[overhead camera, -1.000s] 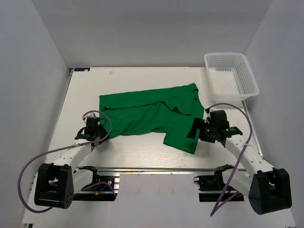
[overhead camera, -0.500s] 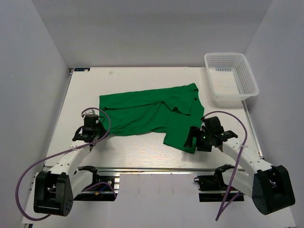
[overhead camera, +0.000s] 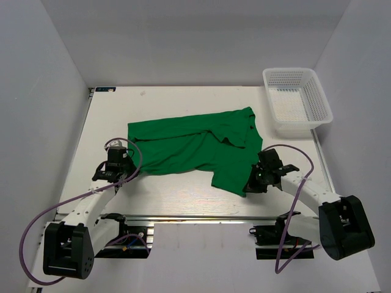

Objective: Fold and stack the t-shirts
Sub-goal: Grap the side of the flattened tshirt closest away from the robot with both arms

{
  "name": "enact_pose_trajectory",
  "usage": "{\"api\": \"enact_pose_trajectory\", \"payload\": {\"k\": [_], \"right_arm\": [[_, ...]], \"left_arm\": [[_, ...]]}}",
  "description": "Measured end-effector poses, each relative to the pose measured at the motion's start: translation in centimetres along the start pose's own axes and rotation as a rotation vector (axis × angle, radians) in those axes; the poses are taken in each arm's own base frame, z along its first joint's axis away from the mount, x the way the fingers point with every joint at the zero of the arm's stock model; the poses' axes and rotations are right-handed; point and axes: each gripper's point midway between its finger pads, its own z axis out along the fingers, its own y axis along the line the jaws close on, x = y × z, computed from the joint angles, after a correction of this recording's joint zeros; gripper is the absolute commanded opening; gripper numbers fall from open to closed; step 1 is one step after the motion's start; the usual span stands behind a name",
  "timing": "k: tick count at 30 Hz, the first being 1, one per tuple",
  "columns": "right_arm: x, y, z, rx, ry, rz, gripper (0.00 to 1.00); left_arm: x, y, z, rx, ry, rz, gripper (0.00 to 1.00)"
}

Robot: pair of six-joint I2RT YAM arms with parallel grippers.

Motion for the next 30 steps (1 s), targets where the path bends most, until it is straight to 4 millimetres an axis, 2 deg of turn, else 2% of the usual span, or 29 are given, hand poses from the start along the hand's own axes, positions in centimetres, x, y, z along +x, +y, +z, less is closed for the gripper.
{"api": "enact_pose_trajectory", "payload": {"k": [6,14,20,25,30], "right_arm": [[0.4,-1.1,-1.3,0.081,0.02,0.024,0.0],[1.5,-3.6,-2.7,0.189,0.073,0.078,0.0],[1.9,-4.4,-3.0,0.199,0.106,0.09,0.0],[1.1,-2.6,-3.5,0.102,0.098,0.01,0.0],[-3.1,1.3,-5.8,-0.035,-0.047,-0.109,0.0]], "left_arm": [[-0.2,1.2,-0.7,-0.09,-0.002,-0.059,0.0],[1.4,4.1,-0.8,-0.255,0.053,-0.125,0.0],[2.0,4.7,-1.0,-0.285,0.065,-0.152,0.0],[1.5,3.1,-1.5,-0.167,0.033,-0.134,0.0],[0.5,1.1,-1.3,-0.071,0.006,-0.113,0.0]]}}
